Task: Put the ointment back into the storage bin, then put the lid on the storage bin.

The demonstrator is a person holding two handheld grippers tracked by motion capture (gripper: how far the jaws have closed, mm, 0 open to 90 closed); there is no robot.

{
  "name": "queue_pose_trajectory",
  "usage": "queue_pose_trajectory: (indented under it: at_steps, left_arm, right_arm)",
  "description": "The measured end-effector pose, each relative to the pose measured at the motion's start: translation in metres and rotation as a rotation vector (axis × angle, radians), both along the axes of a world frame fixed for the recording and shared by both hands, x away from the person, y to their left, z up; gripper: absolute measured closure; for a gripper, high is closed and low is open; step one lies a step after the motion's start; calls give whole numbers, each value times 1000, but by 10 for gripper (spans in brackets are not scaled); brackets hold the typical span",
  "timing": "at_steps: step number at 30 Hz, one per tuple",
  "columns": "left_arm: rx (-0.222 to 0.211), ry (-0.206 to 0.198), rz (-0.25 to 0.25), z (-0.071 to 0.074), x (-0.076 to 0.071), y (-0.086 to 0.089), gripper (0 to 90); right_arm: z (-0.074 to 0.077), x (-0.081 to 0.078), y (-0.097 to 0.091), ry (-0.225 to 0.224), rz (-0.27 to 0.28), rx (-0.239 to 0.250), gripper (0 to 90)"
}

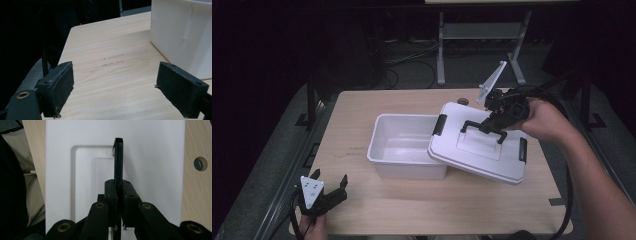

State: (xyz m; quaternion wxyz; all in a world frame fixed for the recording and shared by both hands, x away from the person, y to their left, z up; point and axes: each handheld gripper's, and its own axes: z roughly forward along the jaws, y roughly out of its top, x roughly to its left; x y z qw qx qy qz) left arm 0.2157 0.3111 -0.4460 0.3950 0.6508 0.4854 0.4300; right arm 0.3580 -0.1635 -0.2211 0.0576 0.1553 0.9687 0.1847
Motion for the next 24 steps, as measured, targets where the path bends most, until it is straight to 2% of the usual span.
queue_pose_trajectory:
  at_steps: [6,15,24]
  left_arm:
    - [-1,0,-2,0,0,-1,136]
    - [0,5,-5,0,0,-1,135]
    - [1,1,11,1,-4,2,136]
  right_arm:
    - [3,-1,7,-3,12,12,842]
    - [1,6,23,5,33,-1,843]
    - [-3,13,51,19,85,-22,842]
